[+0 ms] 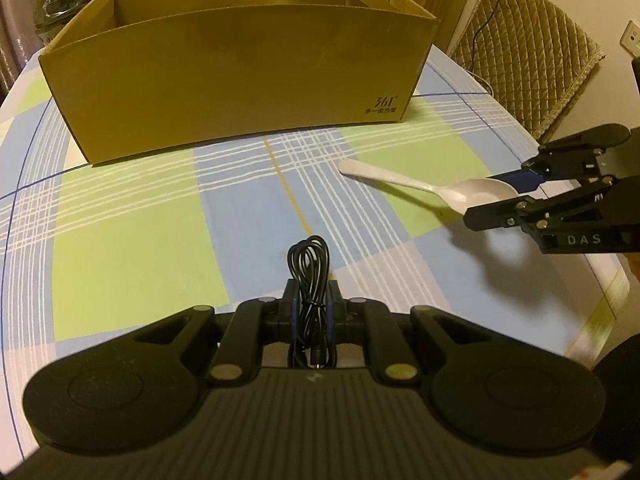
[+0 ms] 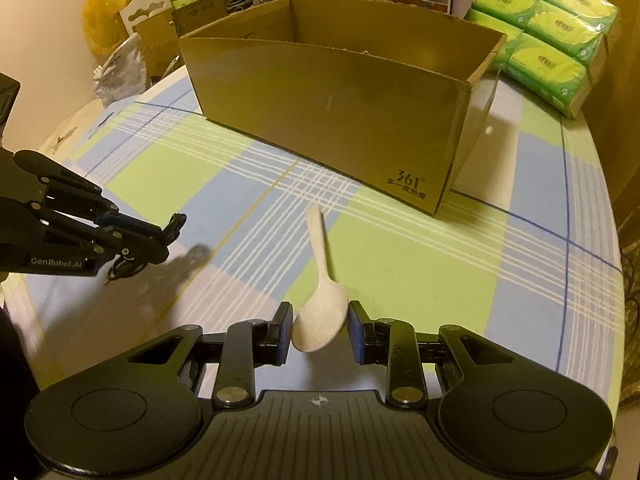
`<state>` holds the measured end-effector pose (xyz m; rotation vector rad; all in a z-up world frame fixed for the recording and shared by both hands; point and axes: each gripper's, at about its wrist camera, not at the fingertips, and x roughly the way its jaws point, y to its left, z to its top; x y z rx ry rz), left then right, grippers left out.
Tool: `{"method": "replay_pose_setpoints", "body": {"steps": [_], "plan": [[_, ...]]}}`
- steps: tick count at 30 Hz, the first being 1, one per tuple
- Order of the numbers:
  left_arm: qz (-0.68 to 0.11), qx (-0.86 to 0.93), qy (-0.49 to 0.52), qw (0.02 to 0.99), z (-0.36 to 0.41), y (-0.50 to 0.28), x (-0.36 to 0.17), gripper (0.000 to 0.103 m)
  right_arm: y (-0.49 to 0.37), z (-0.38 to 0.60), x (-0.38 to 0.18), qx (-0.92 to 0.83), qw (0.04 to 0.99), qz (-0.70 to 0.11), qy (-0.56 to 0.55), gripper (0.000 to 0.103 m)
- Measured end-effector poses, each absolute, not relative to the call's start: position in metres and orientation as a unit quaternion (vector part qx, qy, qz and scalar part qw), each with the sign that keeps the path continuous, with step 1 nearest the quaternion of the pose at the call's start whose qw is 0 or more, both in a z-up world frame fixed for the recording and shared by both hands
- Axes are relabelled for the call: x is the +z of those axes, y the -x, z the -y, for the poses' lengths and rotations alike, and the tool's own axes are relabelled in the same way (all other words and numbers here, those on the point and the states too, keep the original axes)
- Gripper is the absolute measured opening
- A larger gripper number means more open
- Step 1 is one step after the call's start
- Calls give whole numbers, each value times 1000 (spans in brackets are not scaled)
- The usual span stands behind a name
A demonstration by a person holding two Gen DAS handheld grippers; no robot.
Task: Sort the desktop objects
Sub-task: 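Lift the black cable and white spoon off the table with both tools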
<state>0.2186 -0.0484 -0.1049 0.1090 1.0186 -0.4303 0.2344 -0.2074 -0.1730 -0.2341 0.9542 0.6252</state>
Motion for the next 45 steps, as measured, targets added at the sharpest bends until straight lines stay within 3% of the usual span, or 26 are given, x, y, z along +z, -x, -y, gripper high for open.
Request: {"method": "replay_pose_setpoints", "body": {"steps": [15,17,20,28,32,45], "plan": [[-493,-203,-40,845,49,-215,-110,9,-226,229,-204,288,827,-469,120,29],[-494,-203,-40,844,48,-216,-111,9,-224,226,-205,289,826,-462,143,41],[-495,-202,-39,844,48,-216,-114,9,-220,223,-208,293,829,-441,181,49],[-497,-199,-36,844,48,-217,-116,9,-221,226,-209,311,825,-434,184,47],[-499,-199,-36,843,49,-216,-116,9,-219,224,-208,322,825,-422,192,30],[-488,-197,-34,850,49,-216,-95,9,-208,222,-178,323,837,-412,159,29]]}}
